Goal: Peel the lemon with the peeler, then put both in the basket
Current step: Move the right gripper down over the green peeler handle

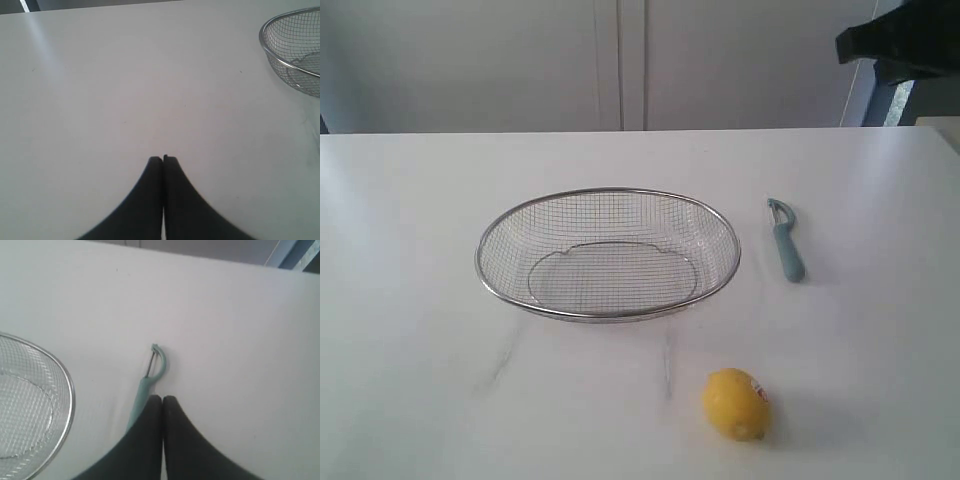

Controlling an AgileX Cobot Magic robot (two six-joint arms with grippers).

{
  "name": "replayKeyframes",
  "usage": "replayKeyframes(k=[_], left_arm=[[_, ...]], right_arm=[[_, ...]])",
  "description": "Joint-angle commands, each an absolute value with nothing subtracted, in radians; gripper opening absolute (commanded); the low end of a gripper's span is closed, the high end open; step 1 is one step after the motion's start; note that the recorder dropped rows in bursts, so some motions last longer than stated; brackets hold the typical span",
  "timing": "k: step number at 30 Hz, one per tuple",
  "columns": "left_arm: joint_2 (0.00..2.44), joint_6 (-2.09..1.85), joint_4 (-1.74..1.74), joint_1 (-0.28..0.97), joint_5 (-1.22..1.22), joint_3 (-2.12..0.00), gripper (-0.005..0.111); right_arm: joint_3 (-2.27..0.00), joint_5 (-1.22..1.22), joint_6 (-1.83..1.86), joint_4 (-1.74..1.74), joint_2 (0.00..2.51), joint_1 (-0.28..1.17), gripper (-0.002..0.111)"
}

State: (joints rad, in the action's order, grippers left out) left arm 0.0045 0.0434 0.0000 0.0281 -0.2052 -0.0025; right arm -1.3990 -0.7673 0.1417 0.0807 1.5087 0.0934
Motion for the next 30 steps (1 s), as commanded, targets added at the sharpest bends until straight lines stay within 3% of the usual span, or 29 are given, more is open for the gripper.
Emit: replayKeyframes(k=[1, 6, 30], left_arm=[[0.0, 0.046, 0.0, 0.036, -0.205, 0.0, 0.0], [0.0, 0.046, 0.0, 0.036, -0.205, 0.0, 0.0], [0.0, 0.046, 0.0, 0.036, -0.205, 0.0, 0.0]], right_arm=[[-1.54, -0.949, 0.112, 0.04, 1.657, 0.099, 0.0], [-1.625, -1.047, 0.105, 0.028, 1.784, 0.115, 0.0], [-1.638, -0.949, -0.088, 0.009, 2.06, 0.174, 0.002]])
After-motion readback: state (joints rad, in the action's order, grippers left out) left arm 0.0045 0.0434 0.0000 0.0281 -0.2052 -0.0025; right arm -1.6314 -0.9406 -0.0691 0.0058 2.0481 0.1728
